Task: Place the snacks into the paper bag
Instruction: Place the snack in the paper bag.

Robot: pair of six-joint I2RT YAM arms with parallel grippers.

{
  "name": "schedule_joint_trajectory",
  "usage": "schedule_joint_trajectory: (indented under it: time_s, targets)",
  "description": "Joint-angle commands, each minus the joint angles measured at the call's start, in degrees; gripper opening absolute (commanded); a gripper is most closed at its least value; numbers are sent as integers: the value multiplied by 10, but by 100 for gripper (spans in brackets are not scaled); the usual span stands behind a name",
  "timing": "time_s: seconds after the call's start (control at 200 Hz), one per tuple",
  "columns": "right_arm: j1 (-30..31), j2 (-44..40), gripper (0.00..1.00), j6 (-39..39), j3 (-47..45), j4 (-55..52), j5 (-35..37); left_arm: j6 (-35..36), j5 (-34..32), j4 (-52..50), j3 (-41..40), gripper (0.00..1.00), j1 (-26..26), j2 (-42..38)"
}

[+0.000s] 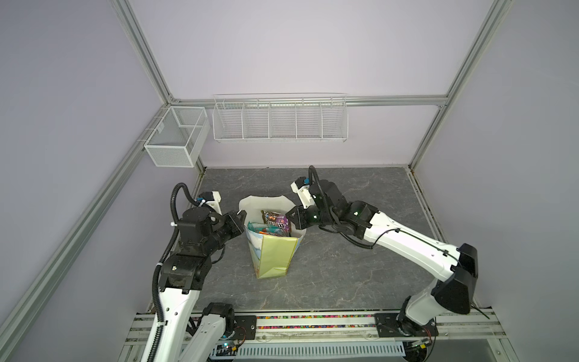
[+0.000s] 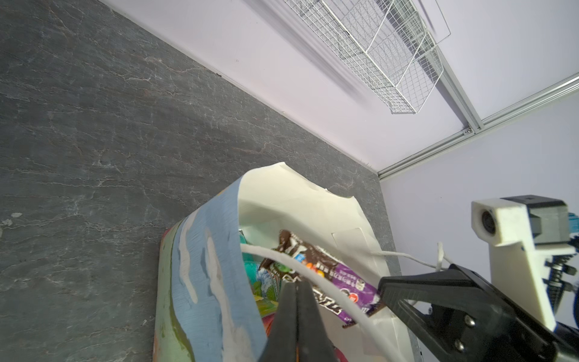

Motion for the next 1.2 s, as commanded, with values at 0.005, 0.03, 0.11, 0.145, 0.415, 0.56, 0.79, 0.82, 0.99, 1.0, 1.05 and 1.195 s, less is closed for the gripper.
schedule_joint_trajectory:
  time_s: [0.005, 0.03, 0.11, 0.145, 0.415, 0.56, 0.79, 0.82, 0.99, 1.0, 1.05, 1.195]
  targets:
    - [4, -2, 45, -10, 16, -2, 3, -2, 5, 37, 2, 0, 0, -2]
    - [3, -2, 57, -11, 16, -2, 3, -2, 5, 37, 2, 0, 0, -3]
    - [4, -5, 66, -12, 17, -4, 4, -2, 5, 37, 2, 0, 0, -3]
    - [4, -7, 66, -12, 17, -5, 5, -2, 5, 38, 2, 0, 0, -3]
    - [8, -21, 69, -18, 25, -11, 8, -2, 6, 38, 7, 0, 0, -2]
    - [10, -38, 71, -25, 27, -19, 17, -1, 4, 35, 9, 0, 0, -2]
    - [10, -73, 76, -34, 20, -42, 60, -1, 4, 35, 9, 0, 0, -2]
    - [9, -78, 77, -36, 19, -45, 67, -1, 4, 34, 9, 0, 0, -2]
    - [9, -107, 81, -40, 12, -64, 110, -1, 5, 35, 9, 0, 0, -2]
    - [9, -108, 81, -40, 12, -65, 112, -1, 5, 35, 9, 0, 0, -2]
    - [9, -115, 81, -42, 11, -69, 121, -1, 5, 35, 8, 0, 0, -2]
    - [7, -130, 82, -41, 9, -84, 138, -2, 6, 36, 7, 0, 0, -3]
